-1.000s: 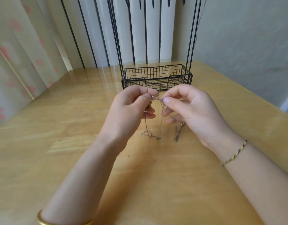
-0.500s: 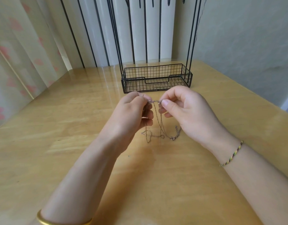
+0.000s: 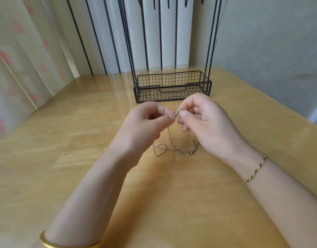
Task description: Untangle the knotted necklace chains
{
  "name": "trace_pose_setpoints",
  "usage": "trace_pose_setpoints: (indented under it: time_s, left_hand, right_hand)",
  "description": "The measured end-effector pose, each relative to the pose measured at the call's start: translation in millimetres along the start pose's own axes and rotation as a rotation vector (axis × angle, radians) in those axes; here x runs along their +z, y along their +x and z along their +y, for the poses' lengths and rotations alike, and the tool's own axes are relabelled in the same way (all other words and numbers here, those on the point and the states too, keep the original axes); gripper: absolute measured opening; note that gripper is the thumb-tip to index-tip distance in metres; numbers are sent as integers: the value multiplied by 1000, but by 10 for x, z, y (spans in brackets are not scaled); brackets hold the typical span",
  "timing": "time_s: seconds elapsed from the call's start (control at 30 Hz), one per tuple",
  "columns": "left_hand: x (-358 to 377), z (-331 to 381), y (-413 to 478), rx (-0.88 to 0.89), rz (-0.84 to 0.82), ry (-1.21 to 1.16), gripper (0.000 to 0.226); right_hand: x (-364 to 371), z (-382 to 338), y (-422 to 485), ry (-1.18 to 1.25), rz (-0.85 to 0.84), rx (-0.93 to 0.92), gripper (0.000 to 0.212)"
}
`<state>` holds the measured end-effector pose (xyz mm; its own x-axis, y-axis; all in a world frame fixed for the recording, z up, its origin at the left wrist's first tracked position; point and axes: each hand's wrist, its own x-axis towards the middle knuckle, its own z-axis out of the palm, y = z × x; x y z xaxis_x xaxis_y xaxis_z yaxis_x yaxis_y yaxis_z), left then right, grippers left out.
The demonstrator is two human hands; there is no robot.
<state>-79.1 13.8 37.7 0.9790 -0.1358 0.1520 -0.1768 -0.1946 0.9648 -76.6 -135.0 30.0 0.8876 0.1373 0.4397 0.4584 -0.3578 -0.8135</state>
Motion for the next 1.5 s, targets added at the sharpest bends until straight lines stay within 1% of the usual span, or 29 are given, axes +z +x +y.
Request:
trace_pose_setpoints:
  time_s: [0.17,0.27,0.43,0.57,0.67,0.8,0.97,1.07,1.3,1.5]
  left_hand:
    - [7,17,9,-32,51,-115,17]
    - [17,24,17,-33,81,-155,19]
    - [27,27,9,-30,92,-150,17]
    - [71,31,4,-93,103,-132,15]
    - [91,21,17,-122,117,-113,17]
    - [95,13,19,-76,129,-130,19]
    - [103,-2,1,-22,75,-119,18]
    - [86,-1,1,-14,77,-95,14]
    - [77,-11,-2,31,90,-77,10]
    - [73,-19,0,92,115,-27,7]
  right_hand:
    - [-2,9,10,-9,-4,-24,17]
    - [4,12,10,-21,-16,-28,23]
    - [-4,-8,6,-84,-3,-42,20]
    - [2,-26,-1,-84,27,-59,19]
    - [7,-40,-12,-72,21,-38,20]
    - [10,-37,-11,-54,17,11,17]
    - [-21,-27,-15,98,24,114,18]
    - [-28,-24,-19,144,31,125,18]
    - [-23,-30,-15,161,8,174,8]
    - [-26,-34,-21,123,21,149,4]
